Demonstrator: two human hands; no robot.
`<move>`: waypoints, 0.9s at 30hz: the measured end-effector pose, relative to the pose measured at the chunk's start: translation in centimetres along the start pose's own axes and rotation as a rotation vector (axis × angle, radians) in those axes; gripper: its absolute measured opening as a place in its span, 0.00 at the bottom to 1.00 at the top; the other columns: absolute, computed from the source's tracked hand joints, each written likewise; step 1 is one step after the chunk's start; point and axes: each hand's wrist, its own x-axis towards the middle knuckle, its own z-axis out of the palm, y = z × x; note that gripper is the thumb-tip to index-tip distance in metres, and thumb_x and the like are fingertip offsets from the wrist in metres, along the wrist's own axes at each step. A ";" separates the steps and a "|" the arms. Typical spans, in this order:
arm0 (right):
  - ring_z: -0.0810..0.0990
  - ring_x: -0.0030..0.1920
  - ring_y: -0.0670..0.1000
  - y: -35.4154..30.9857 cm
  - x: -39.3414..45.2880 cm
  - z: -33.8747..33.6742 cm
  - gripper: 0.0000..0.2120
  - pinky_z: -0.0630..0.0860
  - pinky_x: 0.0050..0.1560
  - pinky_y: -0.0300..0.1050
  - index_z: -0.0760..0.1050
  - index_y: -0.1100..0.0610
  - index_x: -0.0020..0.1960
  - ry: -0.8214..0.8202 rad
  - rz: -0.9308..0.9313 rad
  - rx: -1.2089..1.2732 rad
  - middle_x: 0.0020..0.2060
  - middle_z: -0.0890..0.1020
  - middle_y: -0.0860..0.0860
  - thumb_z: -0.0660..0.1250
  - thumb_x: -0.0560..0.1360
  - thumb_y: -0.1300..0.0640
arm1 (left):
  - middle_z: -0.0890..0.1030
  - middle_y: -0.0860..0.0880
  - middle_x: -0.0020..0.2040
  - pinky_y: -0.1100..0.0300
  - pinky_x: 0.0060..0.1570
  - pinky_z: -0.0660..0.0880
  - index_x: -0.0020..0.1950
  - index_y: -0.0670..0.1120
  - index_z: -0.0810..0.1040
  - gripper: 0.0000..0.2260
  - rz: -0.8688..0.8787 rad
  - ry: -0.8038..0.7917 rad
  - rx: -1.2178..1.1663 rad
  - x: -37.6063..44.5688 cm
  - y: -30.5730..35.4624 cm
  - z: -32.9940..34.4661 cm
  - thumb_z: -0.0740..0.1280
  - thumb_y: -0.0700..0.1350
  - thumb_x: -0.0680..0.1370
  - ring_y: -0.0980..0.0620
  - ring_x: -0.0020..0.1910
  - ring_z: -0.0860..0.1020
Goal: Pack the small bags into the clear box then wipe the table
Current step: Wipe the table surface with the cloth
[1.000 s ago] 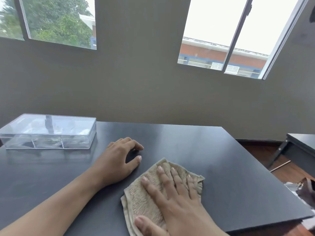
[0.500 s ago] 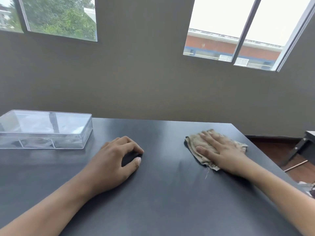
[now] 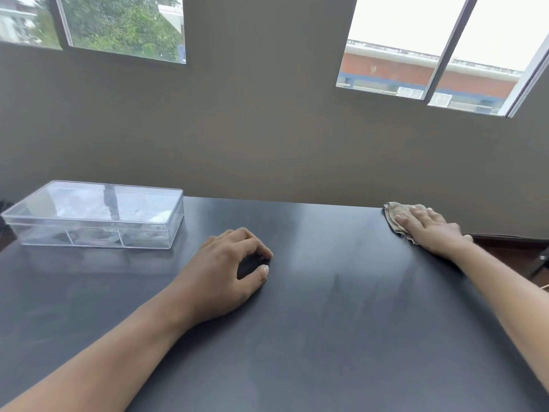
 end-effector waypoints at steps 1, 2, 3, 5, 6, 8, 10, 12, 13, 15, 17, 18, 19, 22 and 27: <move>0.55 0.80 0.60 0.0 -0.5 0.1 0.43 0.52 0.75 0.66 0.49 0.31 0.80 -0.001 -0.001 -0.014 0.83 0.48 0.37 0.44 0.68 0.17 | 0.77 0.64 0.55 0.56 0.65 0.70 0.56 0.59 0.80 0.07 0.001 -0.003 0.000 0.0 0.0 -0.1 0.67 0.55 0.79 0.63 0.59 0.74; 0.53 0.81 0.60 -0.1 -1.0 0.2 0.42 0.52 0.75 0.66 0.49 0.31 0.80 -0.001 -0.006 -0.023 0.83 0.48 0.38 0.43 0.69 0.18 | 0.77 0.64 0.55 0.56 0.65 0.70 0.56 0.59 0.80 0.07 0.002 -0.005 0.002 0.0 0.1 -0.1 0.67 0.55 0.79 0.63 0.58 0.74; 0.52 0.81 0.59 -0.2 -1.6 0.4 0.41 0.51 0.76 0.66 0.48 0.32 0.80 -0.001 -0.012 -0.033 0.83 0.48 0.39 0.43 0.70 0.18 | 0.77 0.64 0.55 0.56 0.65 0.70 0.56 0.59 0.80 0.07 0.006 -0.006 0.005 -0.1 0.1 -0.2 0.67 0.55 0.79 0.62 0.58 0.74; 0.48 0.82 0.57 -0.4 -3.2 0.9 0.40 0.46 0.78 0.66 0.48 0.32 0.80 0.006 -0.033 -0.069 0.83 0.47 0.41 0.43 0.71 0.19 | 0.77 0.64 0.55 0.55 0.65 0.70 0.56 0.59 0.80 0.07 0.017 -0.006 0.014 -0.1 0.2 -0.2 0.66 0.55 0.79 0.62 0.58 0.75; 0.46 0.83 0.56 -0.6 -4.3 1.2 0.40 0.44 0.79 0.66 0.48 0.32 0.80 0.007 -0.054 -0.084 0.84 0.46 0.42 0.43 0.72 0.20 | 0.77 0.63 0.55 0.55 0.65 0.70 0.56 0.59 0.79 0.07 0.025 -0.008 0.024 -0.2 0.2 -0.3 0.66 0.55 0.79 0.62 0.58 0.75; 0.44 0.83 0.55 -1.2 -7.2 1.7 0.39 0.41 0.79 0.65 0.47 0.30 0.80 -0.004 -0.125 -0.094 0.84 0.45 0.42 0.43 0.71 0.20 | 0.77 0.64 0.55 0.55 0.66 0.69 0.57 0.60 0.79 0.08 0.044 -0.023 0.048 -0.1 0.4 -0.3 0.65 0.56 0.79 0.62 0.58 0.74; 0.43 0.83 0.53 -1.5 -11.1 2.1 0.40 0.40 0.78 0.63 0.47 0.27 0.78 -0.029 -0.216 -0.095 0.83 0.44 0.40 0.41 0.68 0.18 | 0.76 0.64 0.57 0.55 0.66 0.68 0.58 0.60 0.79 0.10 0.068 -0.050 0.058 -0.2 0.7 -0.3 0.65 0.58 0.79 0.63 0.59 0.74; 0.42 0.83 0.49 -1.2 -15.5 2.7 0.38 0.39 0.78 0.60 0.44 0.23 0.76 -0.045 -0.329 -0.100 0.82 0.44 0.36 0.39 0.66 0.17 | 0.76 0.66 0.59 0.56 0.67 0.69 0.60 0.60 0.79 0.13 0.102 -0.081 0.059 -0.5 1.2 -0.1 0.64 0.62 0.78 0.65 0.61 0.73; 0.41 0.82 0.47 -0.7 -17.7 3.0 0.36 0.37 0.78 0.58 0.42 0.20 0.74 -0.046 -0.387 -0.105 0.81 0.43 0.34 0.38 0.66 0.17 | 0.75 0.67 0.60 0.56 0.67 0.69 0.60 0.61 0.79 0.15 0.123 -0.098 0.061 -0.6 1.5 0.0 0.63 0.63 0.78 0.65 0.61 0.73; 0.38 0.81 0.43 0.8 -21.7 3.3 0.32 0.35 0.78 0.54 0.39 0.16 0.71 -0.044 -0.485 -0.107 0.79 0.40 0.30 0.37 0.67 0.16 | 0.74 0.69 0.61 0.55 0.67 0.70 0.60 0.61 0.78 0.15 0.158 -0.126 0.059 -0.9 2.0 0.3 0.62 0.65 0.78 0.66 0.62 0.74; 0.36 0.80 0.38 2.9 -25.0 2.9 0.30 0.35 0.79 0.50 0.41 0.15 0.70 -0.047 -0.542 -0.094 0.78 0.39 0.26 0.38 0.69 0.16 | 0.74 0.70 0.62 0.54 0.67 0.70 0.61 0.62 0.78 0.15 0.174 -0.137 0.059 -1.0 2.2 0.4 0.62 0.65 0.78 0.66 0.63 0.74; 0.36 0.79 0.36 4.0 -26.2 2.5 0.29 0.37 0.79 0.49 0.43 0.15 0.70 -0.045 -0.557 -0.083 0.77 0.41 0.24 0.40 0.70 0.17 | 0.74 0.70 0.63 0.54 0.67 0.71 0.61 0.62 0.78 0.16 0.175 -0.135 0.058 -1.0 2.3 0.4 0.62 0.66 0.78 0.66 0.63 0.73; 0.36 0.79 0.35 5.2 -27.2 2.0 0.28 0.39 0.79 0.48 0.46 0.16 0.71 -0.042 -0.564 -0.070 0.77 0.43 0.23 0.42 0.71 0.18 | 0.74 0.70 0.63 0.54 0.67 0.71 0.61 0.62 0.78 0.16 0.172 -0.132 0.056 -1.0 2.3 0.4 0.61 0.66 0.78 0.67 0.63 0.73; 0.38 0.79 0.33 8.5 -28.0 0.5 0.28 0.43 0.79 0.48 0.50 0.16 0.71 -0.061 -0.528 -0.022 0.75 0.44 0.20 0.47 0.71 0.18 | 0.74 0.70 0.63 0.54 0.66 0.71 0.62 0.62 0.79 0.18 0.162 -0.119 0.057 -1.2 2.2 0.5 0.60 0.67 0.78 0.68 0.63 0.73; 0.40 0.80 0.37 10.6 -22.6 -1.0 0.35 0.38 0.80 0.56 0.46 0.13 0.67 -0.078 -0.306 -0.067 0.78 0.42 0.26 0.39 0.60 0.12 | 0.76 0.69 0.61 0.56 0.64 0.72 0.60 0.61 0.80 0.16 0.123 -0.069 0.050 -1.6 2.6 0.5 0.61 0.64 0.78 0.66 0.61 0.75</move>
